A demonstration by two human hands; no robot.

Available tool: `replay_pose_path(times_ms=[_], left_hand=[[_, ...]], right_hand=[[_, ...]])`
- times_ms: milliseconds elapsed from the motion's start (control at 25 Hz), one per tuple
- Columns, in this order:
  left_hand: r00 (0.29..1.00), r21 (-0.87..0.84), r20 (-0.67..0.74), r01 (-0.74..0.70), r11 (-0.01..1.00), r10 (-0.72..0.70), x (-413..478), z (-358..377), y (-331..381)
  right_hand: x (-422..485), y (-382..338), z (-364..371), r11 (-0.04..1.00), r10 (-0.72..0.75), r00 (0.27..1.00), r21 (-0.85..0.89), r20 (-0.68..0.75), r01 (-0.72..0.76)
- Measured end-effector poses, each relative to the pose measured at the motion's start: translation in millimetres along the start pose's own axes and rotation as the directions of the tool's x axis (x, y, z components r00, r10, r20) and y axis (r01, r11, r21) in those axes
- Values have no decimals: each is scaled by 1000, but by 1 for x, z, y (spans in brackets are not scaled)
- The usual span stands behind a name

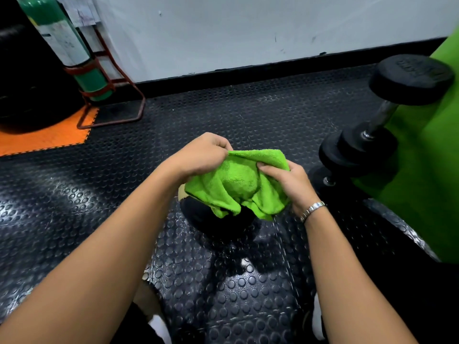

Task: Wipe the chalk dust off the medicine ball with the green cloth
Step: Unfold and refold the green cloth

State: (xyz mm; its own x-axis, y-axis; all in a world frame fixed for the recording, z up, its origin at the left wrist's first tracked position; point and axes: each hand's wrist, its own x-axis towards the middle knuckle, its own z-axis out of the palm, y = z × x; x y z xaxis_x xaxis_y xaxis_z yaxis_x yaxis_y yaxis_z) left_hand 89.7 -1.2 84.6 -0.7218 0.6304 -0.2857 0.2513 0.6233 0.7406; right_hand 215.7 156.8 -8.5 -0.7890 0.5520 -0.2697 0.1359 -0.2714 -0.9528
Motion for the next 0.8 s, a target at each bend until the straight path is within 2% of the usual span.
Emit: replay_pose_path(times_ms=[120,200,280,400,480,560,600,720,800], left_hand=[[997,-21,67,40,999,-38,3,-2,3],[973,153,212,61,986,-93,3,-4,2],[949,316,283,43,948,-138,2,-6,-2],[943,240,305,58,969,-132,4,-7,-8],[928,415,347,-24,910,-134,5,-7,-9],[921,589,336,-42,807,-197,4,-4,-11],[920,613,327,-32,789,-217,4,-3,-12],[950,598,244,11,802,-195,9,-3,-22],[979,608,168,-13,794,-113,12,-3,-30]], right_hand=[[-4,-1,-5,993,34,996,107,81,-43],[-2,-2,-15,991,49,991,119,126,-64],[2,-4,-23,999,20,996,30,84,-23],[6,-8,-27,1000,-26,999,-15,29,27],[6,-9,-28,999,-41,999,10,-7,41],[8,-8,-32,998,-64,995,3,-78,64],[10,-8,-34,998,-70,992,-2,-105,70],[13,-7,-39,998,-55,989,4,-136,56],[14,-7,-43,998,-58,989,-13,-134,57]])
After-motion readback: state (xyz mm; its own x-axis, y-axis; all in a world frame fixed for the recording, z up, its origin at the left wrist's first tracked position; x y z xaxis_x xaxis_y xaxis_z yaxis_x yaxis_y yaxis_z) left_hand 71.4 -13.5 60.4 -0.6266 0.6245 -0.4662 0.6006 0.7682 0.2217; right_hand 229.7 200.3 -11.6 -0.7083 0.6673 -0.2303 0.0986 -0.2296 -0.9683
